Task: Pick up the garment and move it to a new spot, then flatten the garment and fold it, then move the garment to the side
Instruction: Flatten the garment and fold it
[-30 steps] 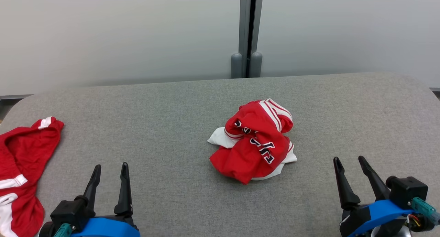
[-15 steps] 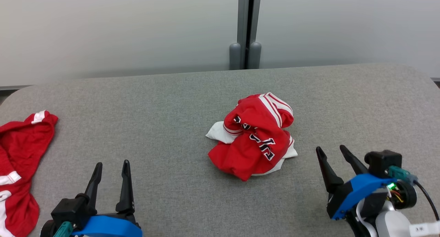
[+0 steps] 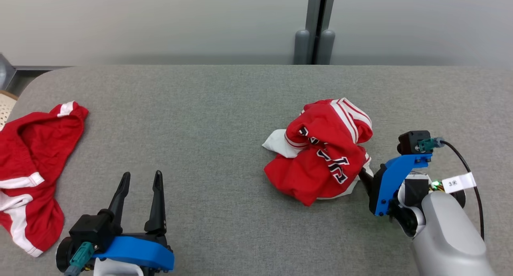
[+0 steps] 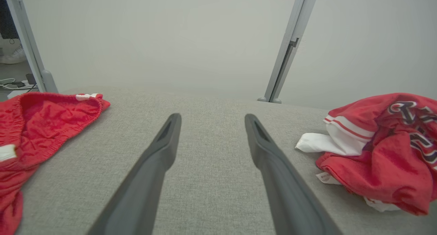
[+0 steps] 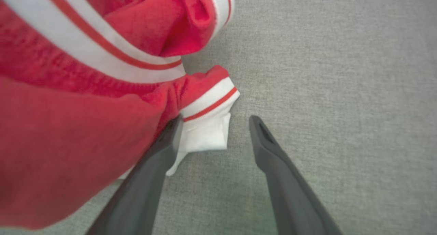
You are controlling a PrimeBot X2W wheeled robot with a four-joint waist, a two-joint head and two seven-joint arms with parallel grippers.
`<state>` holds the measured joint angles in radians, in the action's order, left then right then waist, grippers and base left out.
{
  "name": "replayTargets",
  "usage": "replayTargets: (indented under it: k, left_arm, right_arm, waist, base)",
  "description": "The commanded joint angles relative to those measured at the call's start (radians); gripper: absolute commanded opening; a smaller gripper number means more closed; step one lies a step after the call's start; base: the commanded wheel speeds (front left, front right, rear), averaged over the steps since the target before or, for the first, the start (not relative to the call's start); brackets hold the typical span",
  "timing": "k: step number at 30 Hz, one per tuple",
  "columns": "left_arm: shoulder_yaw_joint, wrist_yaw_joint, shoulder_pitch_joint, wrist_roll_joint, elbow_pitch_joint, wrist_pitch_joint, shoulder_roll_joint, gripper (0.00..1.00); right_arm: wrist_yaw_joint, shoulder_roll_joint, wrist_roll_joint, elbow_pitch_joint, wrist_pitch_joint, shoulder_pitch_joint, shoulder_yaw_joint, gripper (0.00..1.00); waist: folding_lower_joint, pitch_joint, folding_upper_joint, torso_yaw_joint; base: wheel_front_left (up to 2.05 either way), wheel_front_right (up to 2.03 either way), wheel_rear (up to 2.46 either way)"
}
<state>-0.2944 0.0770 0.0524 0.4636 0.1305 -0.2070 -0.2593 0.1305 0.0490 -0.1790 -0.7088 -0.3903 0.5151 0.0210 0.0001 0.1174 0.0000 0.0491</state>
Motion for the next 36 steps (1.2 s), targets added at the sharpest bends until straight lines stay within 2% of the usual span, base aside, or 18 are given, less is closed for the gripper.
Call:
replayTargets:
  k: [1,8,9,10,11,15,20,25,31,34,36]
  left_arm:
    - [0.0,-0.003,0.015,-0.006,0.003,-0.002,0.001,1.0]
    - [-0.004,-0.007,0.031,0.0,0.016,-0.011,0.002,1.0]
    - [-0.004,-0.008,0.031,0.0,0.018,-0.013,0.002,1.0]
    - [-0.003,-0.008,0.03,0.0,0.019,-0.015,0.0,1.0]
    - [-0.002,-0.008,0.029,0.001,0.021,-0.015,-0.001,1.0]
    - [0.0,-0.003,0.019,0.005,0.027,-0.018,-0.004,1.0]
    - [0.003,0.0,0.009,0.01,0.025,-0.024,-0.006,1.0]
    - [0.009,0.008,-0.003,0.014,0.017,-0.024,-0.012,1.0]
    - [0.014,0.014,-0.006,0.019,0.004,-0.027,-0.017,1.0]
    - [0.013,0.014,0.007,0.02,-0.001,-0.03,-0.016,1.0]
    - [0.012,0.011,0.018,0.02,-0.002,-0.033,-0.013,1.0]
  right_arm:
    - [0.0,0.003,0.003,-0.032,0.005,0.024,0.007,1.0]
    - [0.001,0.001,0.043,-0.247,0.019,0.099,0.016,1.0]
    - [0.001,-0.001,0.033,-0.266,0.027,0.104,0.005,0.76]
    - [0.002,-0.004,0.022,-0.28,0.035,0.109,-0.009,0.35]
    - [0.002,-0.005,0.012,-0.289,0.047,0.115,-0.026,0.0]
    - [0.001,-0.001,-0.033,-0.284,0.1,0.142,-0.072,0.0]
    - [0.001,0.002,-0.08,-0.209,0.155,0.152,-0.107,0.0]
    - [0.001,0.002,-0.138,-0.011,0.134,0.127,-0.172,0.0]
    - [0.0,0.002,-0.227,0.292,0.025,0.103,-0.246,0.0]
    - [0.001,0.002,-0.311,0.384,-0.022,0.147,-0.295,0.0]
    - [0.001,0.002,-0.369,0.401,-0.03,0.197,-0.323,0.0]
  waist:
    - [-0.0001,0.012,0.0,0.018]
    - [-0.0001,0.025,0.0,0.062]
    - [-0.0001,0.023,0.0,0.066]
    - [-0.0001,0.022,0.0,0.068]
    - [-0.0001,0.02,0.0,0.069]
    - [-0.0001,0.006,0.0,0.065]
    - [-0.0001,-0.018,0.0,0.05]
    - [-0.0001,-0.039,0.0,0.028]
    - [-0.0001,-0.041,0.0,0.017]
    - [-0.0001,-0.025,0.0,0.021]
    - [-0.0001,-0.014,0.0,0.027]
  base:
    - [0.0,0.0,0.0]
    - [0.0,0.0,0.0]
    - [0.0,0.0,0.0]
    - [0.0,0.0,0.0]
    - [0.0,0.0,0.0]
    - [0.0,0.0,0.0]
    - [0.0,0.0,0.0]
    - [0.0,0.0,0.0]
    - [0.0,0.0,0.0]
    - [0.0,0.0,0.0]
    - [0.0,0.0,0.0]
